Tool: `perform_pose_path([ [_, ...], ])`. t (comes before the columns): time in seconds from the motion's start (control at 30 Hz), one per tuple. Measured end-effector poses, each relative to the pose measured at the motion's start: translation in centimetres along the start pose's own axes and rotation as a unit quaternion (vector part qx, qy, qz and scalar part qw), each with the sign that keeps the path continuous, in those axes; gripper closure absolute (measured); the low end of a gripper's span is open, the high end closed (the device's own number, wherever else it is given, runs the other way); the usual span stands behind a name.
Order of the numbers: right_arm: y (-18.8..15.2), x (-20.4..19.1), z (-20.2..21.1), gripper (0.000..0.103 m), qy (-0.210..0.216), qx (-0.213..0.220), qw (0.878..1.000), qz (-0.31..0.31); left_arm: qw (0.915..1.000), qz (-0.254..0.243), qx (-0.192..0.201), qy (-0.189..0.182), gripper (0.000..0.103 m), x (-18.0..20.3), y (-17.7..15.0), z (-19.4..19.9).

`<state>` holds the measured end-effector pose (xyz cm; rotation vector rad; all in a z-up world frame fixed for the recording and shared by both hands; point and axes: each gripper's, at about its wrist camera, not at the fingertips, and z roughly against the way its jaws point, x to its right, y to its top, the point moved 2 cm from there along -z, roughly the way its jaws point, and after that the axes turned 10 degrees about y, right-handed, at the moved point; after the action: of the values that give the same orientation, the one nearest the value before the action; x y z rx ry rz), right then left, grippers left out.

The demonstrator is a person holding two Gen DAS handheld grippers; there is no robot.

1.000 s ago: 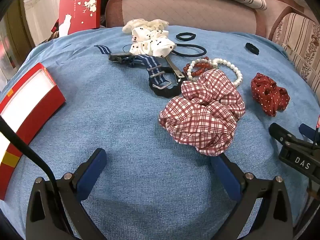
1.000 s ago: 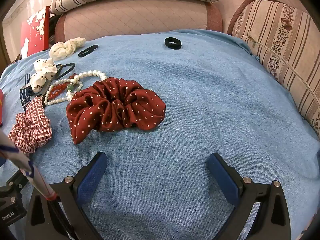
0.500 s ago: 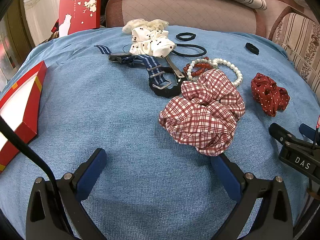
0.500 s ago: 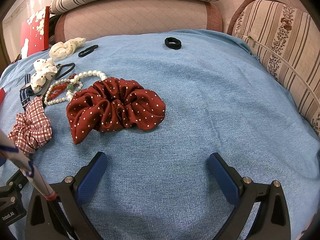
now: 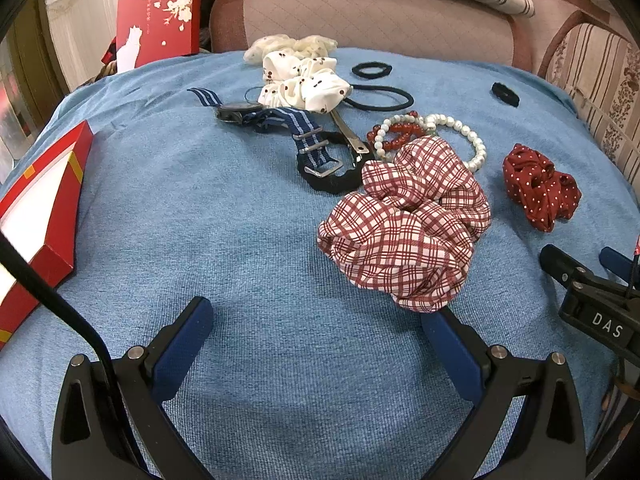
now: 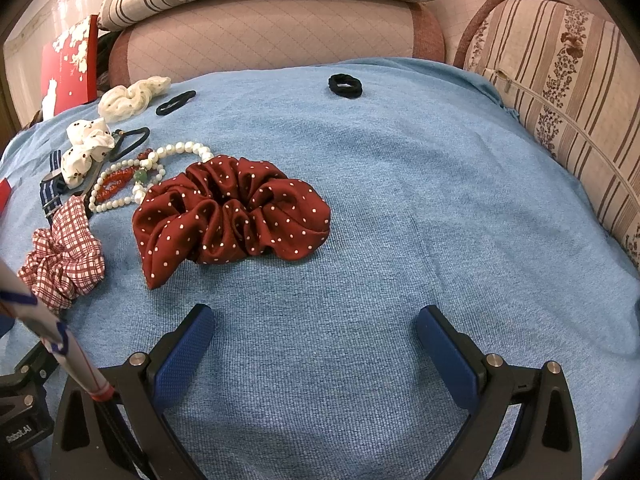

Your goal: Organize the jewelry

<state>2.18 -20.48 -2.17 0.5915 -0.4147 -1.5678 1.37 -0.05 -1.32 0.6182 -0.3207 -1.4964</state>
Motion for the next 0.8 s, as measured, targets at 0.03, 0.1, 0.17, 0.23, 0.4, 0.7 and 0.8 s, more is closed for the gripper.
perform_pose_path([
  [0.03, 0.1, -0.1, 0.0, 0.001, 0.001, -0.007, 1.000, -0.001, 1.0000, -0.002, -0.002, -0.005, 0.000, -0.1, 0.0, 0.0],
  [0.1, 0.4, 0.3, 0.0, 0.001, 0.012, -0.022, 1.000, -0.003, 0.9998, -0.009, -0.005, -0.020, 0.000, -0.3, -0.3, 0.2],
  [0.17, 0.3, 0.5, 0.3, 0.001, 0.027, -0.024, 0.999, 0.003, 0.9993, -0.018, -0.009, -0.031, 0.001, -0.6, -0.7, 0.8],
  [0.23, -0.1, 0.8, 0.6, 0.001, 0.036, -0.016, 0.999, -0.005, 0.9992, -0.002, -0.002, -0.039, 0.014, -1.5, -1.3, 2.2],
  [0.4, -0.7, -0.1, 1.4, 0.001, 0.017, -0.024, 1.000, 0.005, 0.9988, 0.024, 0.032, -0.026, 0.014, -4.3, -2.6, 6.9],
  [0.7, -2.2, -1.1, 8.5, 0.007, 0.012, 0.073, 0.997, 0.016, 0.9912, 0.042, 0.116, 0.049, 0.009, -10.9, -3.9, 15.5],
  [0.8, -1.8, -1.3, 11.7, 0.007, 0.018, 0.116, 0.993, 0.020, 0.9865, 0.039, 0.151, 0.049, 0.006, -12.3, -4.5, 18.3],
])
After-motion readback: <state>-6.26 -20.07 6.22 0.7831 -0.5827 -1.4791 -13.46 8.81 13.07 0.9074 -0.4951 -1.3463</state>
